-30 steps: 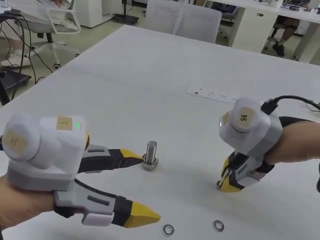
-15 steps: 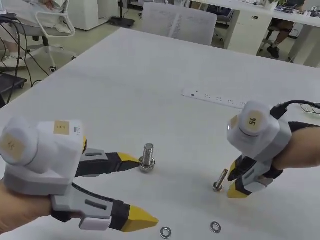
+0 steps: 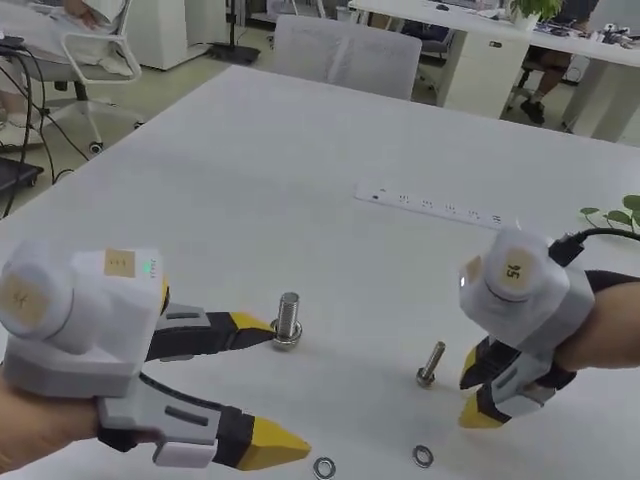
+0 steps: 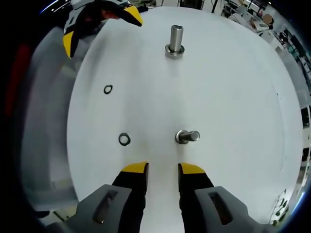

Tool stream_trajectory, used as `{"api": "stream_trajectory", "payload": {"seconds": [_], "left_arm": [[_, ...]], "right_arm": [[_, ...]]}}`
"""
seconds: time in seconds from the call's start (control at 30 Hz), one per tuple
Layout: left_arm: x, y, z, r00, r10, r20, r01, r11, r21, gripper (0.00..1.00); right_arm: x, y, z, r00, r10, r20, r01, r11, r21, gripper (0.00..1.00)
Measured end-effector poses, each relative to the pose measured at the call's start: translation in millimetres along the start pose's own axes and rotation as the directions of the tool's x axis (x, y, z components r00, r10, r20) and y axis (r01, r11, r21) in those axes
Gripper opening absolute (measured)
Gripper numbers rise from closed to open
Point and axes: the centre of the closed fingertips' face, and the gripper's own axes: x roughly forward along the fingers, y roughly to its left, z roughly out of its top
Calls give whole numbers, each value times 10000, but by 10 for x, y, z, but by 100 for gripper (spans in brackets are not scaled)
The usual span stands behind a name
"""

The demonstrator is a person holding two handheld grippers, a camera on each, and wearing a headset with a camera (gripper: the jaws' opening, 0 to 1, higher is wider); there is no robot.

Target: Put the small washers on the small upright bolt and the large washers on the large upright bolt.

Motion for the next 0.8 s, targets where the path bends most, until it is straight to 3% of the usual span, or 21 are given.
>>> {"api": "stream_trajectory", "payload": {"seconds": [0.8], "left_arm": [[-56, -1, 38, 9999, 136, 37, -136, 9998, 171, 67]], "right_arm": [[-6, 443, 201, 9989, 348, 307, -335, 9987, -395, 26]]}}
